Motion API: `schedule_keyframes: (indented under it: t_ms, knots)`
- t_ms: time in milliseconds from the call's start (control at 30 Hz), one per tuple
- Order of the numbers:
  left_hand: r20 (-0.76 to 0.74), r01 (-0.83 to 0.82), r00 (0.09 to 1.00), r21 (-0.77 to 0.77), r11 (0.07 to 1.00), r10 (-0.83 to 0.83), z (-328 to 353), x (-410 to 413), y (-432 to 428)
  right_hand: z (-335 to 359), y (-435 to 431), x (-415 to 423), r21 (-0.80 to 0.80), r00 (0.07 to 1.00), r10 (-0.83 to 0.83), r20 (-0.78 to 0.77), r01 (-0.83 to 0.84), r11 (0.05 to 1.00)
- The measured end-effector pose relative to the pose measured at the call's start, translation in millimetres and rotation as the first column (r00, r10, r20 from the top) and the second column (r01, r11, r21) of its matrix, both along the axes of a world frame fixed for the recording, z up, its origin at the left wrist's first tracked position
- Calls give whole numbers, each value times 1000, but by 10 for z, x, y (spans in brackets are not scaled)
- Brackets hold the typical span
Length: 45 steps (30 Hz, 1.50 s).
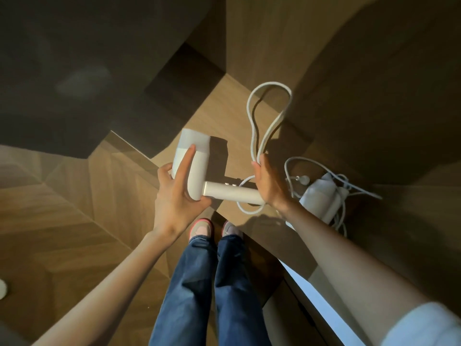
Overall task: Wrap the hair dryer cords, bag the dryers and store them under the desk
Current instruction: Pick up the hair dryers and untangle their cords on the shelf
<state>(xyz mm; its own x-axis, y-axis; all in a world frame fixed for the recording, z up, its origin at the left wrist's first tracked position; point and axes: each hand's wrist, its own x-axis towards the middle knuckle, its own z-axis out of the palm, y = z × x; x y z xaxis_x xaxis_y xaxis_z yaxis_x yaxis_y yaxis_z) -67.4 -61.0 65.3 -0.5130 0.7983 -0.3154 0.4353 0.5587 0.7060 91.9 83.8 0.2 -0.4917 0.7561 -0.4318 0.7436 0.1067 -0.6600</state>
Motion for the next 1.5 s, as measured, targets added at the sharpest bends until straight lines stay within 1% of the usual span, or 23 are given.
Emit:
schedule_keyframes:
  t_ms: [67, 133, 267, 400, 467, 567, 700, 767, 900, 1033, 1100, 1133, 1200, 1233, 1333, 1367, 1433, 1500]
  knots:
    - [5, 8, 1000, 31, 999, -8, 207, -10, -41, 220, -62, 35, -95, 992, -92, -82, 84, 992]
    - [2, 29, 1000, 61, 998, -29, 410, -28, -99, 490, -135, 67, -169, 976, -187, -115, 166, 971]
    - [6, 66, 998, 121, 990, -67, 804, -12, -211, 978, -248, 175, -137, 947, -261, -188, 237, 962]
    - [-6, 112, 994, 168, 979, -113, 1061, 24, -272, 1292, -293, 329, -182, 919, -342, -197, 309, 933]
    - [-13, 140, 990, 161, 977, -139, 1136, 43, -295, 1393, -321, 389, -211, 912, -367, -182, 329, 921]
    - [-9, 164, 986, 154, 974, -165, 1174, 76, -333, 1487, -338, 459, -238, 898, -413, -153, 372, 897]
    - [12, 182, 982, 193, 964, -188, 1181, 114, -320, 1610, -340, 533, -250, 876, -468, -120, 430, 868]
    - [22, 183, 981, 199, 963, -191, 1174, 130, -286, 1603, -327, 563, -212, 876, -471, -106, 442, 871]
    - [-6, 197, 980, 164, 967, -199, 1105, 101, -224, 1456, -298, 524, -158, 925, -379, 17, 376, 913]
    - [-26, 185, 983, 89, 979, -183, 1023, 0, -300, 1272, -364, 319, -215, 918, -374, 129, 394, 893]
    - [-28, 162, 987, 53, 985, -161, 998, -54, -386, 1179, -411, 220, -277, 896, -396, 199, 439, 855]
    - [-32, 146, 989, 41, 988, -145, 989, -79, -434, 1145, -434, 172, -329, 897, -383, 218, 437, 837]
    - [-29, 113, 993, 34, 993, -112, 986, -123, -525, 1135, -492, 94, -380, 920, -316, 232, 385, 841]
    - [-30, 102, 994, 38, 994, -100, 998, -140, -561, 1147, -522, 66, -383, 923, -313, 226, 379, 842]
    - [-48, 82, 996, 63, 995, -79, 1081, -175, -637, 1311, -597, -8, -393, 905, -402, 138, 422, 817]
    - [-47, 74, 996, 77, 994, -71, 1130, -182, -651, 1396, -601, -22, -367, 907, -407, 109, 417, 832]
    - [-34, 64, 998, 119, 991, -60, 1227, -199, -669, 1562, -583, -11, -342, 938, -343, 43, 337, 877]
    - [-29, 63, 998, 161, 985, -59, 1331, -225, -662, 1786, -557, 12, -362, 949, -313, -13, 288, 887]
